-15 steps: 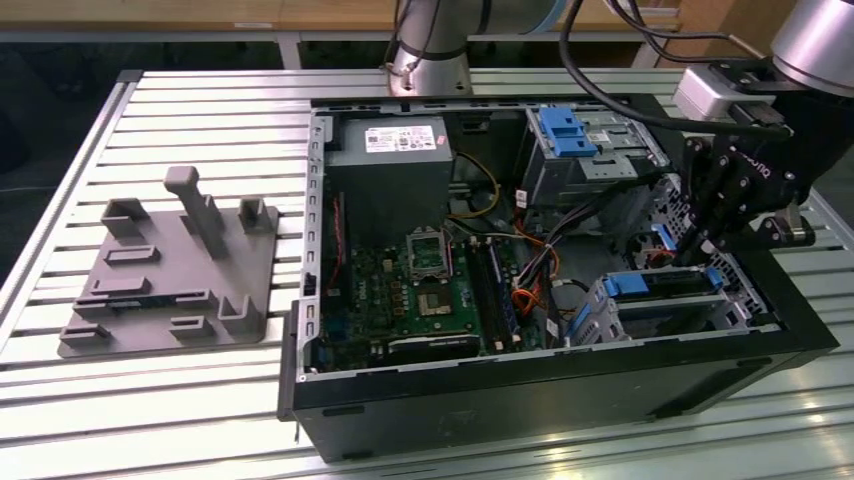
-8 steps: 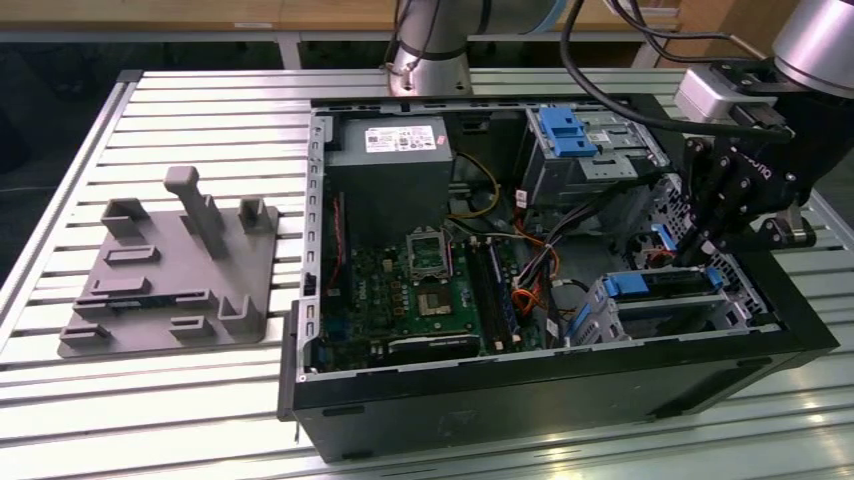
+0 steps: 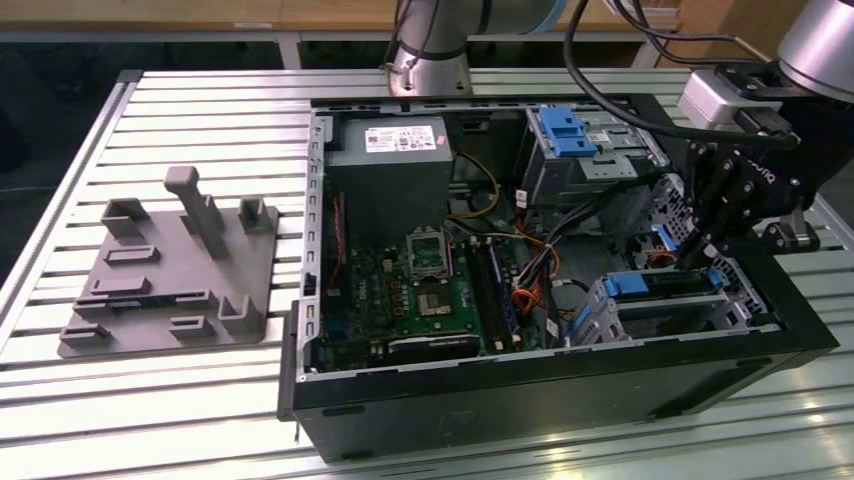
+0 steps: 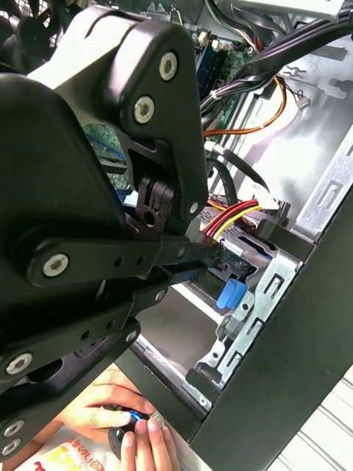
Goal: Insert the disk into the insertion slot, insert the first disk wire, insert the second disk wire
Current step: 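Insert the first disk wire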
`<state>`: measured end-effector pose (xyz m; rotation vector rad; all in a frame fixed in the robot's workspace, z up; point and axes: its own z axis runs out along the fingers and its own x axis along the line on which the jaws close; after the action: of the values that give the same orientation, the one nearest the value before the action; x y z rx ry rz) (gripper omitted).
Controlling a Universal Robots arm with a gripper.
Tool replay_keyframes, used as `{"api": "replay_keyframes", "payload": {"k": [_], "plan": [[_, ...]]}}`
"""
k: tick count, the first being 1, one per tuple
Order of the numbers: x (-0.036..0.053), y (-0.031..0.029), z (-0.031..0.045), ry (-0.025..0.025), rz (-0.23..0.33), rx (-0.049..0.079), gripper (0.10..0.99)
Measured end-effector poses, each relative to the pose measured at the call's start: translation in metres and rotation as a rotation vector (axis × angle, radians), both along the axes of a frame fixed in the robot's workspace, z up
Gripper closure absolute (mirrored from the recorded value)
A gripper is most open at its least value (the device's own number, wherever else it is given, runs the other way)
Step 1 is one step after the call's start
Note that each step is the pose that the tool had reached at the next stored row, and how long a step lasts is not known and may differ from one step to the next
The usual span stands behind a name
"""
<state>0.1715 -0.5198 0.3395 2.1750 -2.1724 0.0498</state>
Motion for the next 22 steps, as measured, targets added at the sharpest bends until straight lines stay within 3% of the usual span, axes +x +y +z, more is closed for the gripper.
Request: {"api": "replay_keyframes", "payload": {"k": [22], "plan": [[0.0005,-0.0036,-0.0038,0.0,0.0,0.0,0.918]]}}
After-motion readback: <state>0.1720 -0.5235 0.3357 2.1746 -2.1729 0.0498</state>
